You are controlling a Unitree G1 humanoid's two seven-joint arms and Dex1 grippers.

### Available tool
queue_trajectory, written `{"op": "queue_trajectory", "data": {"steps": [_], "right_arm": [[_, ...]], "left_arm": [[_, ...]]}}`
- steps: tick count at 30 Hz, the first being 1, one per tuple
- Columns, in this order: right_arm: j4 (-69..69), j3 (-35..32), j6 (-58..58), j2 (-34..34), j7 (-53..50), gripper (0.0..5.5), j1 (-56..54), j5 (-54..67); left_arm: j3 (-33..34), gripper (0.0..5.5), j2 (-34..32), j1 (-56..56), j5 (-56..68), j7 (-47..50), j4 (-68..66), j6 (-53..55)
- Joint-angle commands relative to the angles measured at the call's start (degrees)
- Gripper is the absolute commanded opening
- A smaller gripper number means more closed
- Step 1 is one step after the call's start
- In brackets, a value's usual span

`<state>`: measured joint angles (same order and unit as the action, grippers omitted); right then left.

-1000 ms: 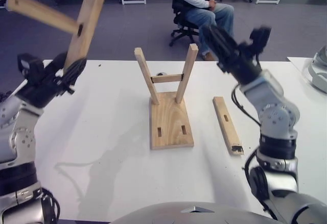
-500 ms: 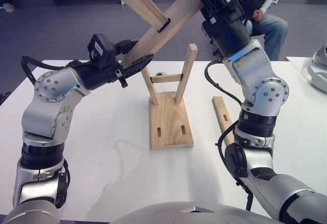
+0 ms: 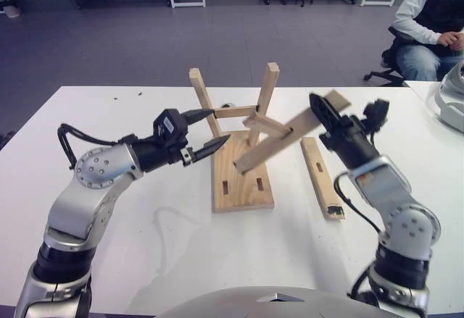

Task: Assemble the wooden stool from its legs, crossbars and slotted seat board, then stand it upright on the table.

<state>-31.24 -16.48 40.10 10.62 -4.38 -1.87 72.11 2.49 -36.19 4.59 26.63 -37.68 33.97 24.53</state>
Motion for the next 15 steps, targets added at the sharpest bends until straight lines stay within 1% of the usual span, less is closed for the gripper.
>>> {"op": "queue_trajectory", "data": {"steps": [1,3,7,12,15], "right_arm": [[2.74,1.67,-3.96,0.90,3.65,1.03,6.94,-9.91],[3.37,3.15,-7.06,1.07,4.89,1.03,8.40,-15.78],[4.16,2.91,-10.89,0.53,4.30,1.08,9.11,-19.28],[1.83,2.22,-9.32,2.16,0.62,1.08,10.36,-20.50],[1.44,2.02,-8.86,3.04,-1.55,1.08,8.82,-21.60]], "left_arm": [[-0.44,3.93,3.03,-7.32,-4.53,4.73,-4.39,-1.10],[-1.32,3.98,3.93,-8.05,-5.76,5.52,-6.31,-1.23],[-2.12,3.98,5.16,-9.78,-8.41,6.42,-8.82,-2.52],[-2.37,3.98,6.22,-11.30,-9.89,7.32,-9.45,-3.18],[-2.58,3.98,6.72,-11.68,-10.57,7.56,-9.55,-3.38]]}}
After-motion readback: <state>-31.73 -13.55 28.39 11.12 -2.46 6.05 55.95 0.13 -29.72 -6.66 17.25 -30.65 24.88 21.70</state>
